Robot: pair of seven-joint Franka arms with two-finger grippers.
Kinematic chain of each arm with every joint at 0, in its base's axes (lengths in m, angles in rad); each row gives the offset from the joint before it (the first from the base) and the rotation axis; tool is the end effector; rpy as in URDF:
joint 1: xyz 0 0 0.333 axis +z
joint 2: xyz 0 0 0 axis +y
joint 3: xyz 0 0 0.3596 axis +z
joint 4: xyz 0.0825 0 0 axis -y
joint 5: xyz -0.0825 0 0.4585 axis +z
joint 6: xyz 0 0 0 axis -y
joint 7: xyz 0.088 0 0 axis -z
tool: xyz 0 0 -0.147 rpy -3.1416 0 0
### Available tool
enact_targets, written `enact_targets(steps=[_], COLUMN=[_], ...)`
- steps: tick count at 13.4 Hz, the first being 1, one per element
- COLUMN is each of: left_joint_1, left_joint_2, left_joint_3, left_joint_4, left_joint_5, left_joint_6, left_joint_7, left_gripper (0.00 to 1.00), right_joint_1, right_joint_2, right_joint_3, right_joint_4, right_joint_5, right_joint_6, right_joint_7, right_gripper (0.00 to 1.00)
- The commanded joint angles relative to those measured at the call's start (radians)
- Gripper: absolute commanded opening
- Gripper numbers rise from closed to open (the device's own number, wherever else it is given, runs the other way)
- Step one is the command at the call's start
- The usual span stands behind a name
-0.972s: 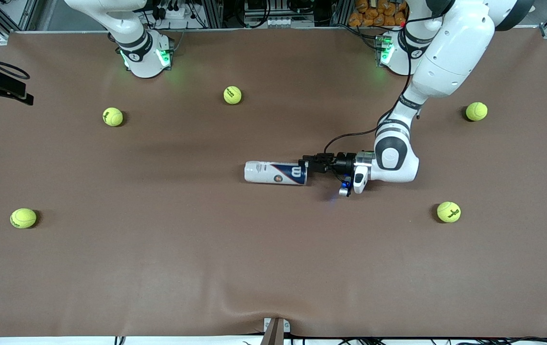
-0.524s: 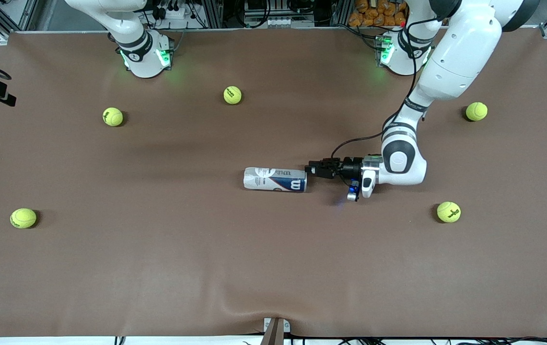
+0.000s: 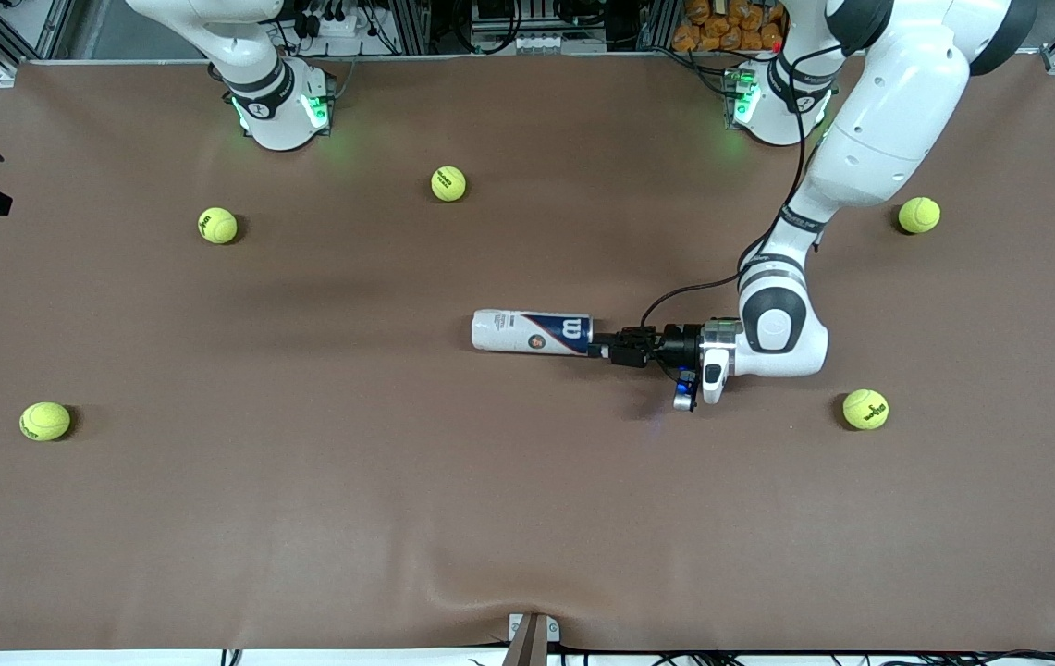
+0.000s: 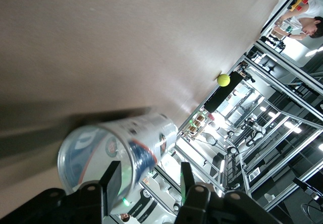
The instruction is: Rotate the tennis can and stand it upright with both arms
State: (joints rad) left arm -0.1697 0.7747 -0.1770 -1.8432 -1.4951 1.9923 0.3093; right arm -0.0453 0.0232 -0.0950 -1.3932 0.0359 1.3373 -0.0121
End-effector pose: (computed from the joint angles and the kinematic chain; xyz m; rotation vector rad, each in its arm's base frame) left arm 0.6092 -0.3235 0.0706 1.8147 0.5211 -0.5848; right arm 0.6022 -0.0783 0.6893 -3.0947 0.1880 0.1183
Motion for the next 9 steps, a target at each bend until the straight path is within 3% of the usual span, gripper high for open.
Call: enact_targets(steps=[1, 9], left_joint_1=[-0.005, -0.073], left_joint_2=[0.023, 0.020], left_joint_3=[-0.002, -0.015], left_joint_4=[0.015, 0.003], left_joint_5=[0.018, -0.036], left_joint_6=[0.005, 0.005], left_joint_7=[-0.007, -0.024], left_gripper=[0.55, 0.55], right_joint_1=[-0.012, 0.008], right_joint_2=[0.012, 0.020], right_joint_3=[0.014, 0.018], right_joint_4=[0.026, 0.031], right_joint_5=[-0.013, 0.004], right_joint_6=[0.009, 0.013], right_joint_7=[0.046, 0.047], right_gripper=[1.00, 1.00])
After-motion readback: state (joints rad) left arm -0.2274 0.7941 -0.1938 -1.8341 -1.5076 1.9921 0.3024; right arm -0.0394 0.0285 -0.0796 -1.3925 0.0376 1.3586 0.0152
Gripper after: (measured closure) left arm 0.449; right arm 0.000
